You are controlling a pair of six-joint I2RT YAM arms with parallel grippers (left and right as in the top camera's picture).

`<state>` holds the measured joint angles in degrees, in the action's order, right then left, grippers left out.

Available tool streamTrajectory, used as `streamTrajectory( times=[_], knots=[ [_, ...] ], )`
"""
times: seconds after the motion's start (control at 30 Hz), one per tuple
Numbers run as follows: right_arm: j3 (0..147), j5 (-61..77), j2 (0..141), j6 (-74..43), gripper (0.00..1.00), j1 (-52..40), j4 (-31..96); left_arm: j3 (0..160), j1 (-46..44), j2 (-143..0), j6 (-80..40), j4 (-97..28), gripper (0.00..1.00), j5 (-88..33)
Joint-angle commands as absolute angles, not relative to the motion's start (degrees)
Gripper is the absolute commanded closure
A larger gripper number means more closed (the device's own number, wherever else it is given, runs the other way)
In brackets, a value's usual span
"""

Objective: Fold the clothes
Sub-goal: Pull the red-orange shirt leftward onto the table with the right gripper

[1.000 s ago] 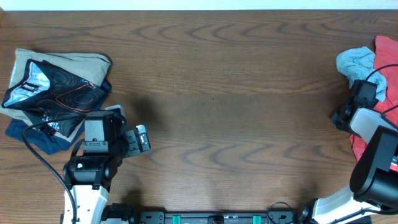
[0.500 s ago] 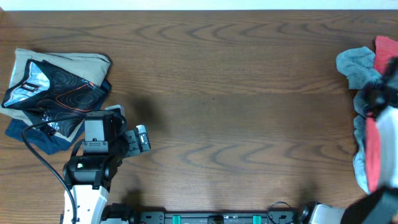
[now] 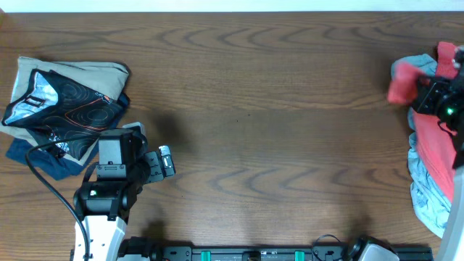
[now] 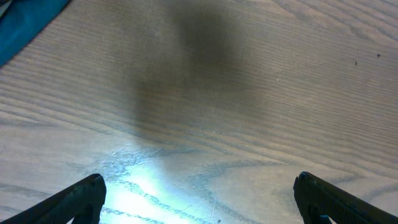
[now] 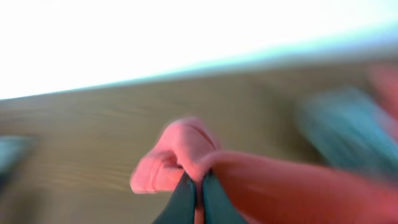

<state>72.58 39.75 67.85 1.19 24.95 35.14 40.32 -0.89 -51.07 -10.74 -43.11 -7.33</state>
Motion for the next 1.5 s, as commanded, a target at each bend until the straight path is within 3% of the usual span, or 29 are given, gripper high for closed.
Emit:
streamTrajectory(
  times=[0.0, 0.17, 0.4, 0.53, 0.6, 0.7, 0.9, 1.2, 1.47],
  knots=[
    [76.2, 83.3, 62.2, 4.7, 0.9, 21.2, 30.1, 41.6, -1.1, -51.2, -11.5, -43.2, 0.02, -7.5],
    [76.1, 80.5, 59.9, 3.8, 0.82, 14.2, 35.2, 41.6, -1.1, -51.2, -11.5, -43.2, 0.02, -7.5],
    [76.0, 61.1, 62.9, 5.0, 0.9, 5.4, 49.3, 41.6, -1.1, -51.2, -11.5, -43.2, 0.02, -7.5],
    [76.0, 39.4, 65.8, 5.0, 0.73, 2.2, 55.8, 41.6, -1.1, -51.2, -11.5, -43.2, 0.02, -7.5],
    [76.0, 23.5, 67.9, 3.9, 0.51, 1.5, 58.5, 41.6, -1.1, -51.2, -11.5, -43.2, 0.02, -7.5],
    [76.0, 11.5, 71.6, 2.2, 0.41, 1.4, 62.3, 41.6, -1.1, -51.2, -11.5, -43.2, 0.02, -7.5],
    [75.9, 10.5, 81.6, 2.2, 0.25, 1.4, 68.2, 41.6, -1.1, -51.2, -11.5, -43.2, 0.02, -7.5],
    [74.7, 0.4, 95.5, -11.6, 0.14, 1.4, 67.9, 41.6, -1.1, -51.2, -11.5, -43.3, 0.02, -7.5],
    [64.5, 0.2, 100.1, -14.5, 0.12, 1.4, 56.5, 41.6, -1.1, -51.2, -11.5, -43.3, 0.02, -7.5]
  ],
)
